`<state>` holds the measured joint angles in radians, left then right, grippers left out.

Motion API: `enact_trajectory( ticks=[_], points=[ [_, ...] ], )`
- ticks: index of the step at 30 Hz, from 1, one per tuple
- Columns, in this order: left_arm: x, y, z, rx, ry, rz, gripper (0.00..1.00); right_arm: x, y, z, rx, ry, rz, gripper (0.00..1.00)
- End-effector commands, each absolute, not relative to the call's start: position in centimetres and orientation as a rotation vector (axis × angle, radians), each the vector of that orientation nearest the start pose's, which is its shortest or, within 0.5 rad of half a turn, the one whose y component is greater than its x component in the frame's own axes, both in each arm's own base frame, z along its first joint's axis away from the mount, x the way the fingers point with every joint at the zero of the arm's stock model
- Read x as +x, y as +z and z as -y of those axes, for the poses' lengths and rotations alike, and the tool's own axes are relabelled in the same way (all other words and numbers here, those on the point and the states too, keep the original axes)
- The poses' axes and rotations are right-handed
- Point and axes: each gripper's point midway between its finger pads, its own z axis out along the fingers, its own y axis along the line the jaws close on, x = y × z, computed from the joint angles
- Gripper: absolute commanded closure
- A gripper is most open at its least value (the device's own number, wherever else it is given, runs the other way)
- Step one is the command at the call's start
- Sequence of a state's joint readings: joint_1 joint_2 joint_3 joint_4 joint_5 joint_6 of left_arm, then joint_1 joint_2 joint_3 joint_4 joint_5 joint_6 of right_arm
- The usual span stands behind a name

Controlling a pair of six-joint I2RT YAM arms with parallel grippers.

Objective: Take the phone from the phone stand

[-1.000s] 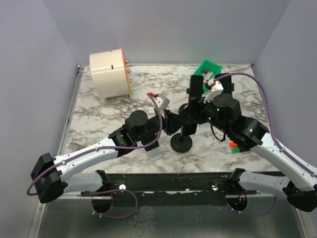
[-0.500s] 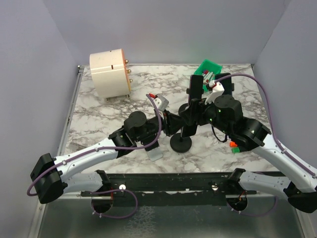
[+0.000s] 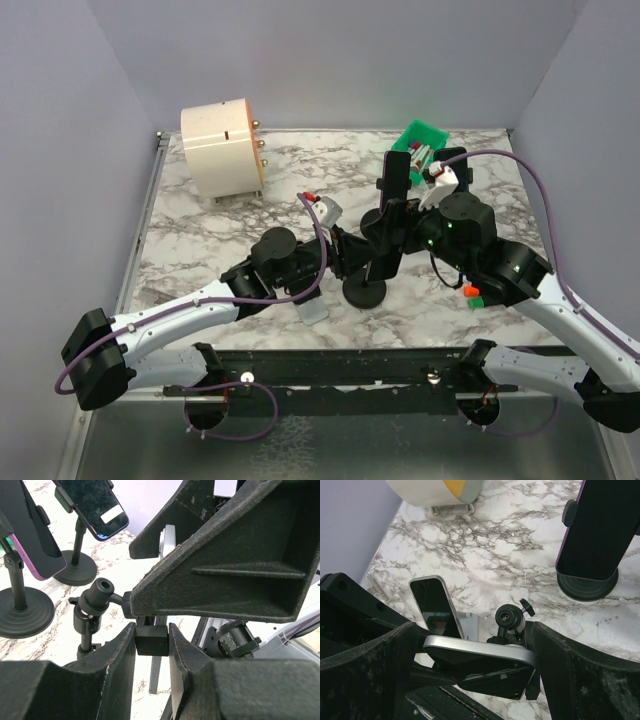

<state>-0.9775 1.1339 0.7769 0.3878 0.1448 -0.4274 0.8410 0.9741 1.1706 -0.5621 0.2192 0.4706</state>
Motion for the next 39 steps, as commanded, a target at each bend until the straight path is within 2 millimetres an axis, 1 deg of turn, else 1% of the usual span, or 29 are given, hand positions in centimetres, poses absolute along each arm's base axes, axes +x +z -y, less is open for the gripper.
enact_trajectory(
  ticks=[1, 6, 8, 13, 17, 23, 24, 30, 34, 37, 39],
  points=[
    [19.6, 30.2, 35.7, 0.517, -1.216, -1.546, 1.0, 22.8, 32.3, -22.5, -0.197, 0.665, -1.959, 0.0],
    [20.6, 30.3, 35.3, 0.43, -1.193, -1.563, 1.0, 23.1, 32.4, -21.4, -0.156, 0.613, -1.955, 0.0],
    [21.2, 30.2, 35.2, 0.391, -1.179, -1.575, 1.0, 23.1, 32.4, -21.2, -0.15, 0.606, -1.954, 0.0],
    [21.8, 30.0, 35.3, 0.345, -1.173, -1.591, 1.0, 23.6, 32.1, -21.2, -0.14, 0.588, -1.948, 0.0],
    [21.6, 30.2, 35.3, 0.353, -1.186, -1.584, 1.0, 24.2, 32.0, -21.2, -0.126, 0.569, -1.933, 0.01],
    [21.4, 29.9, 35.2, 0.362, -1.184, -1.583, 1.0, 24.9, 32.1, -22.2, -0.144, 0.578, -1.92, 0.02],
    [21.0, 29.9, 35.3, 0.384, -1.2, -1.581, 1.0, 24.9, 32.1, -22.4, -0.151, 0.58, -1.921, 0.02],
    [20.8, 30.0, 35.4, 0.396, -1.204, -1.577, 1.0, 24.8, 31.9, -23.3, -0.192, 0.603, -1.94, 0.03],
    [20.9, 30.0, 35.3, 0.396, -1.199, -1.575, 1.0, 24.6, 31.5, -23.0, -0.187, 0.593, -1.959, 0.05],
    [21.0, 29.9, 35.3, 0.393, -1.193, -1.576, 1.0, 24.4, 31.6, -22.5, -0.179, 0.584, -1.958, 0.05],
    [21.0, 29.9, 35.2, 0.39, -1.191, -1.577, 1.0, 24.3, 31.6, -22.3, -0.177, 0.581, -1.954, 0.08]
  ],
)
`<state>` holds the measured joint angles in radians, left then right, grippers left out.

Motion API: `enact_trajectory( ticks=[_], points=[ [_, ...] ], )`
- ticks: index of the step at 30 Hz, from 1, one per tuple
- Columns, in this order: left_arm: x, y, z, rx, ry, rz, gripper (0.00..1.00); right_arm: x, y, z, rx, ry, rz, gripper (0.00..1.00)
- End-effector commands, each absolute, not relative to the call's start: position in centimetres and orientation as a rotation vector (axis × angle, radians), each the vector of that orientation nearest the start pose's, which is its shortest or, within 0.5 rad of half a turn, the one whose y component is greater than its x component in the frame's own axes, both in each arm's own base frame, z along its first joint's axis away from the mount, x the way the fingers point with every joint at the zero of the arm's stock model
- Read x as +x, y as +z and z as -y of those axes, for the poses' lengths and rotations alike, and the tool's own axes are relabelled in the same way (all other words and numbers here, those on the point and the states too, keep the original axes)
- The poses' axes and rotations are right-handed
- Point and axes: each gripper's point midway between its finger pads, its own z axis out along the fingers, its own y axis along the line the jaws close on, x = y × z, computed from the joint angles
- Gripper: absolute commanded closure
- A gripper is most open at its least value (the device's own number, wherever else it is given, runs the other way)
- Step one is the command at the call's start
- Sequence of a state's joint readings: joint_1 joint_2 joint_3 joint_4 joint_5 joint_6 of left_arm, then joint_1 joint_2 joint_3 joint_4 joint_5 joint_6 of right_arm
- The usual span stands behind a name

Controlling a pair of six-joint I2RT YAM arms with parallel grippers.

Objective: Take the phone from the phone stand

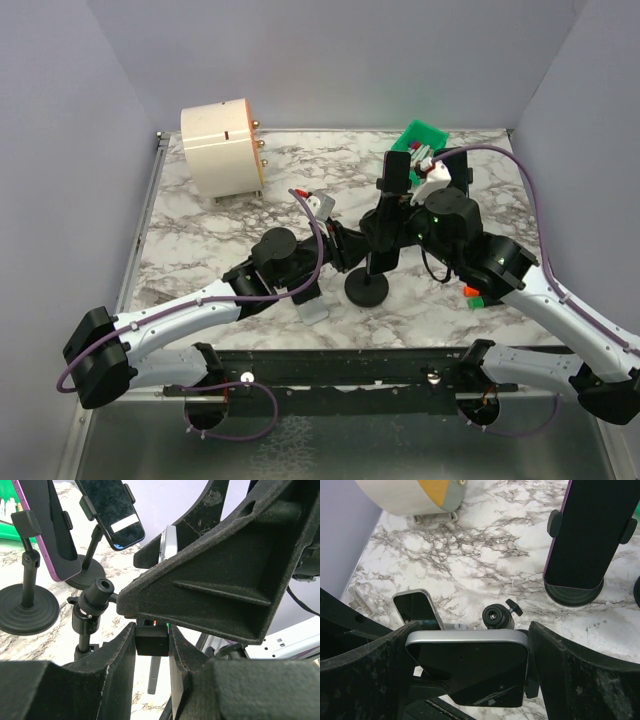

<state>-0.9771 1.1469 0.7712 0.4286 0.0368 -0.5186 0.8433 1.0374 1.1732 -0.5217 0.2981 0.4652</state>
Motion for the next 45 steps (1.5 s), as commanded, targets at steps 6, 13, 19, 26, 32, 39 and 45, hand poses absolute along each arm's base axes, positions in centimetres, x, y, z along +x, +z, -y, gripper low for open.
enact_trajectory(
  ticks=[6, 13, 19, 26, 32, 39, 45],
  points=[
    [20.9, 29.9, 35.2, 0.395, -1.196, -1.575, 1.0, 24.3, 31.3, -22.9, -0.21, 0.596, -1.962, 0.24],
    [20.6, 29.9, 35.0, 0.406, -1.201, -1.571, 0.9, 24.4, 30.8, -23.4, -0.229, 0.599, -1.972, 0.43],
    [19.7, 29.7, 34.5, 0.449, -1.205, -1.563, 0.45, 24.2, 31.2, -22.9, -0.244, 0.582, -1.956, 0.74],
    [19.0, 29.4, 34.2, 0.492, -1.201, -1.571, 0.38, 23.9, 31.6, -22.8, -0.275, 0.59, -1.94, 0.99],
    [18.3, 29.8, 35.5, 0.564, -1.258, -1.563, 0.49, 23.7, 31.6, -23.2, -0.29, 0.615, -1.936, 0.99],
    [18.1, 29.6, 36.3, 0.595, -1.281, -1.572, 0.62, 23.5, 31.6, -23.4, -0.296, 0.632, -1.934, 0.99],
    [18.1, 30.3, 36.0, 0.582, -1.288, -1.541, 0.86, 23.3, 31.4, -23.2, -0.298, 0.625, -1.941, 0.99]
  ],
)
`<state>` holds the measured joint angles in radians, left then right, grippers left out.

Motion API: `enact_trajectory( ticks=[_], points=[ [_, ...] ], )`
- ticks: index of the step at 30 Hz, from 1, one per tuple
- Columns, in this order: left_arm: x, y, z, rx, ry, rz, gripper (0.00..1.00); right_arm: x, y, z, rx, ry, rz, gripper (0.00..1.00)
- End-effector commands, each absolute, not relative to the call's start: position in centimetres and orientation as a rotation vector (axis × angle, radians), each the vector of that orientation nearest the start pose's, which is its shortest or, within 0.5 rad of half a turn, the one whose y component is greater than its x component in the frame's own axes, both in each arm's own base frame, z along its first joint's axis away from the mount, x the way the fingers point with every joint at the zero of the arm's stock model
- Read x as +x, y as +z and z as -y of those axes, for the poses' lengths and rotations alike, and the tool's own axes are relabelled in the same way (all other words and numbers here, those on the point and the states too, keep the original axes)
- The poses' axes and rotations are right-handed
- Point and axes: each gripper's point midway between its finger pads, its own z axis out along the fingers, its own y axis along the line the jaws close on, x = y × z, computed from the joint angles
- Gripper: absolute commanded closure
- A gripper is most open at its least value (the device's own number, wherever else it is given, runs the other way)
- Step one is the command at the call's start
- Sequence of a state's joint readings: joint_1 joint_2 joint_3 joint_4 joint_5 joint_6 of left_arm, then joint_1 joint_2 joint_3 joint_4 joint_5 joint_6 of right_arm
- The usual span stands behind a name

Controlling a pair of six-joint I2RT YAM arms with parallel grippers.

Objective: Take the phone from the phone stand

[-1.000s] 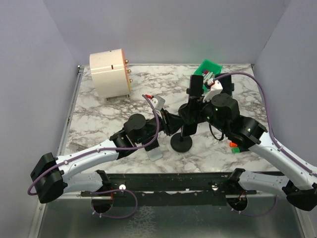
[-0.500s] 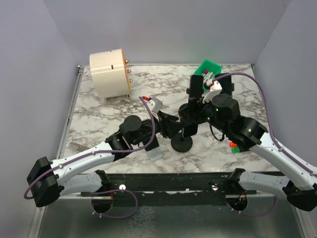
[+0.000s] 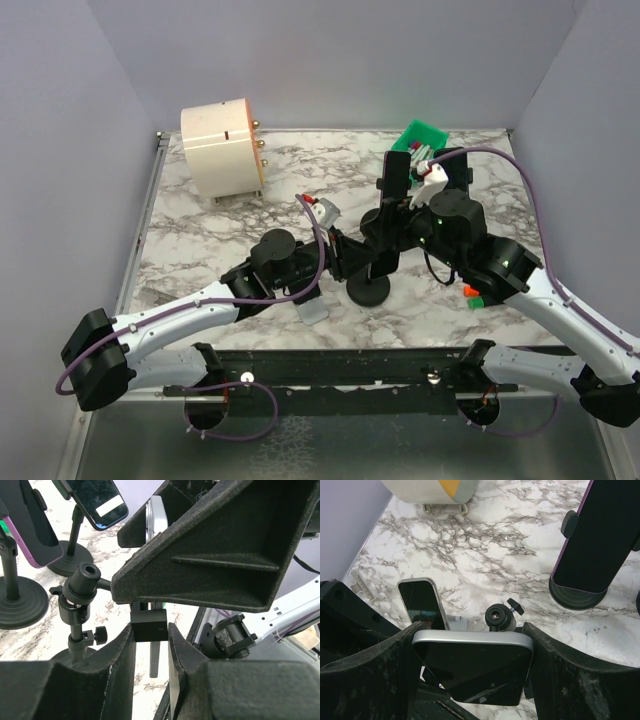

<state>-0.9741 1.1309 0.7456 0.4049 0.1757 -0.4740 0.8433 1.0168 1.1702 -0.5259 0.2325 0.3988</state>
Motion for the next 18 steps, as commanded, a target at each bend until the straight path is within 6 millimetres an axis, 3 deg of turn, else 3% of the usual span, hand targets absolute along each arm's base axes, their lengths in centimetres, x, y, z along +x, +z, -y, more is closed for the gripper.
enact_trajectory(
  ticks=[1, 3, 5, 7, 14, 18],
  points=[
    [18.1, 30.3, 36.0, 0.577, -1.286, -1.542, 0.91, 23.3, 31.4, -23.2, -0.297, 0.623, -1.943, 0.98],
    [18.2, 30.4, 36.0, 0.569, -1.284, -1.541, 0.99, 23.3, 31.4, -23.1, -0.291, 0.627, -1.944, 0.75],
    [18.4, 30.3, 36.0, 0.558, -1.284, -1.544, 1.0, 23.2, 31.5, -22.9, -0.28, 0.627, -1.945, 0.5],
    [18.5, 30.4, 36.0, 0.548, -1.284, -1.547, 1.0, 23.1, 31.6, -22.6, -0.266, 0.623, -1.941, 0.33],
    [18.9, 30.3, 36.1, 0.512, -1.281, -1.561, 1.0, 22.6, 32.2, -21.9, -0.253, 0.63, -1.928, 0.03],
    [19.0, 30.5, 36.2, 0.504, -1.288, -1.56, 1.0, 22.5, 31.5, -21.8, -0.26, 0.622, -1.947, 0.0]
  ],
)
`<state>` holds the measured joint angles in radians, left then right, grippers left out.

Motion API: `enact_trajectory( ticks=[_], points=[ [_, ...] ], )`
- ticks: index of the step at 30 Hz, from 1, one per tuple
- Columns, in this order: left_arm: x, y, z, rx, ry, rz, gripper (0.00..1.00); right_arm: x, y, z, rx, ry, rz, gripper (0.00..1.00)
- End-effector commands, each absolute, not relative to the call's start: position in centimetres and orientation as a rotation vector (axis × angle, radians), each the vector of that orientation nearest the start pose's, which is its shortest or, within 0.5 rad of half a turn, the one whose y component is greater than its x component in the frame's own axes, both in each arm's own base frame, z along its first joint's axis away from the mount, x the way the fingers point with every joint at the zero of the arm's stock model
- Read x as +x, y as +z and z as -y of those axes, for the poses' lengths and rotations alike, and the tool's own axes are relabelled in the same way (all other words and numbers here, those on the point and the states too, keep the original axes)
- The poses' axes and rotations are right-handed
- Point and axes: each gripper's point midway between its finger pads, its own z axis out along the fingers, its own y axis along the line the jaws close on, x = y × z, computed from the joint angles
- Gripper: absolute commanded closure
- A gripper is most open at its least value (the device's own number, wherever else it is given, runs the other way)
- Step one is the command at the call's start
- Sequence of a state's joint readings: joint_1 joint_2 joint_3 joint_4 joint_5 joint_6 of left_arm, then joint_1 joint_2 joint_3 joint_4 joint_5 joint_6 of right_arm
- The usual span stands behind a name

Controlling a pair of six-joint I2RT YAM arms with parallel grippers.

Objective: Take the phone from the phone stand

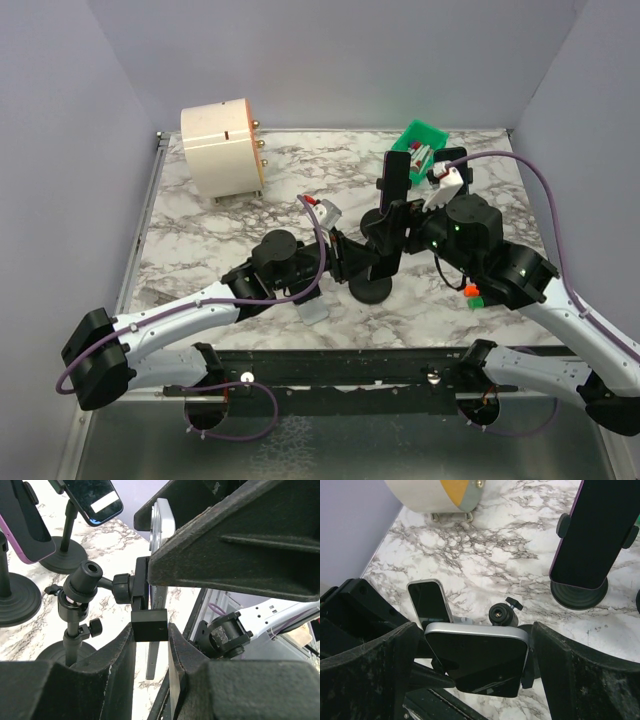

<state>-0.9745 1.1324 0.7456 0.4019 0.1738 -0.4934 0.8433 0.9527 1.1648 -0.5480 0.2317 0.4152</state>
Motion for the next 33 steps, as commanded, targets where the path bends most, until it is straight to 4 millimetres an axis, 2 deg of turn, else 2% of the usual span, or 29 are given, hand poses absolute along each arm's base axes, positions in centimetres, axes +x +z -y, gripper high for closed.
enact_trajectory(
  ticks=[1, 14, 33],
  points=[
    [19.1, 30.6, 36.3, 0.503, -1.289, -1.561, 1.0, 22.5, 31.4, -21.8, -0.26, 0.618, -1.948, 0.0],
    [20.1, 31.3, 36.1, 0.41, -1.284, -1.571, 1.0, 22.5, 31.0, -21.5, -0.291, 0.585, -1.954, 0.0],
    [19.9, 31.2, 36.1, 0.416, -1.296, -1.574, 1.0, 23.5, 30.5, -22.1, -0.331, 0.54, -1.966, 0.13]
  ],
)
